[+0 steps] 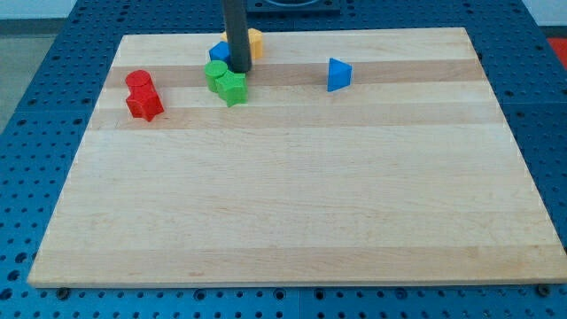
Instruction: Place the blue cube at the top left corner
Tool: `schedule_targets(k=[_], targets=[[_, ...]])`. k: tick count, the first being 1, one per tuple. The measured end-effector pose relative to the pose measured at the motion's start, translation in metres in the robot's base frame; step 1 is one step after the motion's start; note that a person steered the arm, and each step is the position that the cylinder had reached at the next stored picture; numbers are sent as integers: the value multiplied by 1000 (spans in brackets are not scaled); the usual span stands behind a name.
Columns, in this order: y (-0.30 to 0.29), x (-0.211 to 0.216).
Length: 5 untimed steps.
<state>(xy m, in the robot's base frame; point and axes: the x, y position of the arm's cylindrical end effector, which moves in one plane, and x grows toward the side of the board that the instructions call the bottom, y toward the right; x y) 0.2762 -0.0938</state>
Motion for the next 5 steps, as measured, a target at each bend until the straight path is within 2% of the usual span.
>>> schedule_targets(k=[1,3,5], targets=[[-19,-3],[-21,-40],[-61,-47]])
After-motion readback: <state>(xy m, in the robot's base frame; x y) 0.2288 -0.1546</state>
